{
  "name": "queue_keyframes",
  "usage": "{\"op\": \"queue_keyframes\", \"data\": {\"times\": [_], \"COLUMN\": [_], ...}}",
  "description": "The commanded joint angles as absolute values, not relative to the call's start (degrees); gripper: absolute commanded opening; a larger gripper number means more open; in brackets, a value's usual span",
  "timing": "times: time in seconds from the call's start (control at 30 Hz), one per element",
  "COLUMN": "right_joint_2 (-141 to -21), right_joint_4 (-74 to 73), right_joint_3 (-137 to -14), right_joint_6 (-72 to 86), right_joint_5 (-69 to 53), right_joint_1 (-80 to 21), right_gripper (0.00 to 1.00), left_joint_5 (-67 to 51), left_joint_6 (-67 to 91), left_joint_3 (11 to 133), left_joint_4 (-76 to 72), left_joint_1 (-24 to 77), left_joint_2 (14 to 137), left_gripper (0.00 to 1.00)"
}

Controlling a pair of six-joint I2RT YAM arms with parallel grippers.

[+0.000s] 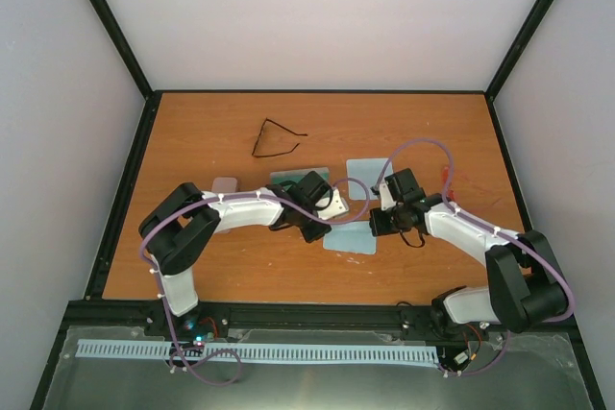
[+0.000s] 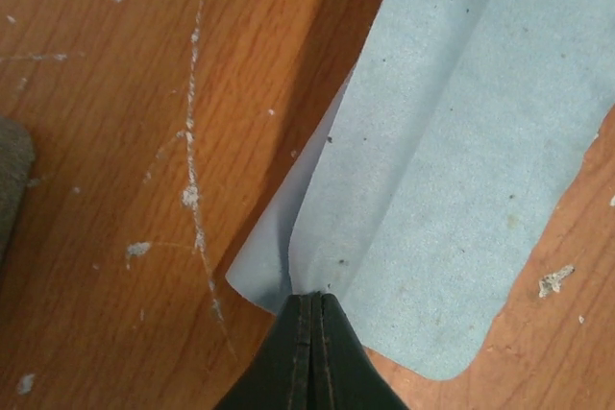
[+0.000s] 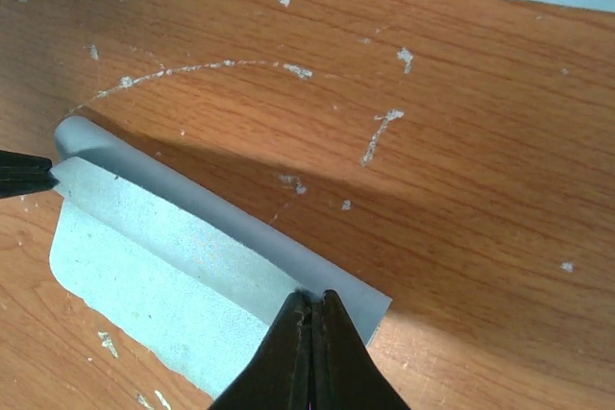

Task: Organize the sunglasses
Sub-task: Fold the glasses cleaning cloth at the center of the board.

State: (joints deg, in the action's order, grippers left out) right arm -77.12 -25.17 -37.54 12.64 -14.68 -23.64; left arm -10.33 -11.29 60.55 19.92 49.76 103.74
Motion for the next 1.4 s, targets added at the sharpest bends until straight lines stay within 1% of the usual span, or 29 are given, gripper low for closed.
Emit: {"op": "queue_keyframes", "data": {"times": [0.0,0.23,0.37,0.4,0.5,0.53,0.63,0.73,0.8,1.03,1.1,1.23,1.27,1.37], "right_joint_2": [-78.42,-81.13,-82.66,-82.78,-82.65,-82.43,-80.69,-78.38,-76.92,-73.72,-73.86,-75.97,-76.22,-77.49], "right_joint_4": [-26.53,-28.67,-30.08,-30.32,-30.86,-30.99,-30.68,-30.39,-30.4,-29.95,-29.65,-29.89,-30.06,-31.14], "right_joint_3": [-37.85,-38.45,-38.86,-39.16,-39.53,-39.61,-39.55,-39.6,-39.79,-40.17,-40.24,-40.75,-40.85,-41.4], "right_joint_6": [12.05,13.26,13.72,13.67,14.15,14.49,15.9,17.53,18.47,21.51,22.21,22.59,22.38,21.88], "right_joint_5": [-15.96,-17.46,-17.54,-17.69,-18.07,-18.14,-18.5,-17.5,-16.45,-10.68,-9.9,-9.43,-9.33,-8.96], "right_joint_1": [-23.2,-23.28,-23.29,-23.29,-23.29,-23.29,-23.22,-23.29,-23.29,-23.29,-23.29,-23.25,-23.29,-23.26], "right_gripper": [0.03,0.03,0.05,0.07,0.19,0.25,0.38,0.44,0.45,0.47,0.47,0.52,0.52,0.53], "left_joint_5": [-10.64,-10.41,-10.55,-10.5,-10.43,-10.31,-9.64,-8.96,-8.59,-6.92,-6.57,-5.67,-5.2,-3.96], "left_joint_6": [-10.63,-10.64,-10.55,-10.54,-10.55,-10.61,-10.8,-11.1,-11.21,-11.72,-11.75,-11.66,-11.49,-10.8], "left_joint_3": [60.47,60.16,60.04,59.95,59.41,59.24,58.45,57.74,57.37,55.98,55.61,55.2,55.2,55.15], "left_joint_4": [18.82,18.5,18.3,18.18,17.86,17.7,17.21,16.76,16.58,15.55,15.42,15.24,15.32,15.59], "left_joint_1": [50.62,51.11,51.54,51.65,52.0,52.07,52.29,52.45,52.47,53.06,53.3,53.61,53.61,53.61], "left_joint_2": [101.95,102.26,102.48,102.58,102.49,102.42,102.03,101.57,101.3,100.23,100.06,99.43,99.0,96.9], "left_gripper": [0.01,0.03,0.04,0.04,0.05,0.06,0.07,0.08,0.09,0.19,0.2,0.23,0.26,0.4]}}
